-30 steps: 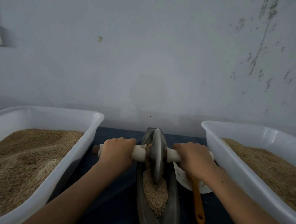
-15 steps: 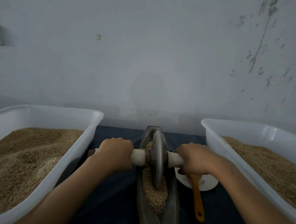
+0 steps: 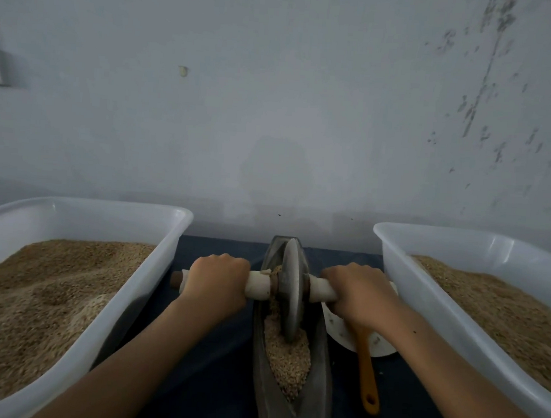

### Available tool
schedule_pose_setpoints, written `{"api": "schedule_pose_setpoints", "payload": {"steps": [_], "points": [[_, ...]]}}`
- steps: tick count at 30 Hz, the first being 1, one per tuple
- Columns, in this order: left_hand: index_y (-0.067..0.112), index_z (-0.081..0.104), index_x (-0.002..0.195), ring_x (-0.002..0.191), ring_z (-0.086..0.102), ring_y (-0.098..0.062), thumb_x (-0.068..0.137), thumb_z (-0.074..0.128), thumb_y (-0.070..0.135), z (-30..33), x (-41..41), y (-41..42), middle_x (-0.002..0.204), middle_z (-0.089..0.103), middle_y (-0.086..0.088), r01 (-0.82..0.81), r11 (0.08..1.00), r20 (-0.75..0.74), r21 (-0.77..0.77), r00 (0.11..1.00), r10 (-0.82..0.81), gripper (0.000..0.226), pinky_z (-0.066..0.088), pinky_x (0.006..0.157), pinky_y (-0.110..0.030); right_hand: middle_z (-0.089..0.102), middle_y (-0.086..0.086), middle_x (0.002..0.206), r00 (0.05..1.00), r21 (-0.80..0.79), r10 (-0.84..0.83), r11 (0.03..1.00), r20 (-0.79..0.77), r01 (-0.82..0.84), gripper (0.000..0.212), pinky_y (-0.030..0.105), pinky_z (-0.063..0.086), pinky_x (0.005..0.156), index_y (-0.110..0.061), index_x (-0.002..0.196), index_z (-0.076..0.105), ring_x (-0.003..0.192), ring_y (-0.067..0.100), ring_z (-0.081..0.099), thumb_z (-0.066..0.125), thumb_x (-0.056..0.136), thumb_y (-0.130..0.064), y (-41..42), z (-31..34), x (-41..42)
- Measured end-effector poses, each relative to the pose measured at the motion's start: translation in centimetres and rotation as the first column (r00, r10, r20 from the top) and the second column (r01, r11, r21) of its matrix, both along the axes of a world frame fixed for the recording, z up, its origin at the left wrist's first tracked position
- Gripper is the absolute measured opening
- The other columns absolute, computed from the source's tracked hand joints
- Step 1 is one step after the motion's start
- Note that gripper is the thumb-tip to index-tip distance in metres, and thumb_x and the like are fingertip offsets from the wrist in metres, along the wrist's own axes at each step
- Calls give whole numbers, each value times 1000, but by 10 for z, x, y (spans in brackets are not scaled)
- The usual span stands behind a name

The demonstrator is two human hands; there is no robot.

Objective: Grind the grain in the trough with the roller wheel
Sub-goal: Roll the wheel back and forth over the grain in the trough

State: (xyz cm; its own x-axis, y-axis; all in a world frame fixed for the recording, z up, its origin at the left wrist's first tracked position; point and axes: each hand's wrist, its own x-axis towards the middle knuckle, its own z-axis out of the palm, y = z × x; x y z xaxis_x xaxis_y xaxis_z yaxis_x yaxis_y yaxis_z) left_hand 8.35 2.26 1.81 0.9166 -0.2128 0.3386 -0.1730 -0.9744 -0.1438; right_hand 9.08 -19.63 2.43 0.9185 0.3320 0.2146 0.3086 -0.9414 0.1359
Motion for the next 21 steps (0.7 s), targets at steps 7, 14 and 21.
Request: {"api": "schedule_pose_setpoints", "payload": {"steps": [7,14,21], "points": [[19,58,108,76,49,-12,82,62,34,7,0,4,87,55,5,23,999,-192,38,981,-16,30,39,69,-26,58,-4,88,972,-78,-10,997,-234,-9,29,23,33,54,-25,109,60,79,14,56,68,82,-29,0,13,-3],[25,54,106,81,51,-12,87,58,34,0,1,3,97,60,5,16,999,-31,-29,999,-17,21,36,70,-27,63,-4,93,1000,12,-5,1000,18,4,12,28,34,65,-31,95,54,81,17,57,59,87,-24,2,1,-2],[23,56,107,87,58,-14,86,60,35,1,2,2,97,61,4,16,1000,-39,11,999,-15,24,40,70,-26,64,-3,97,1000,14,0,1000,-14,1,14,29,37,68,-30,100,56,87,17,60,60,87,-24,1,2,-2]]}}
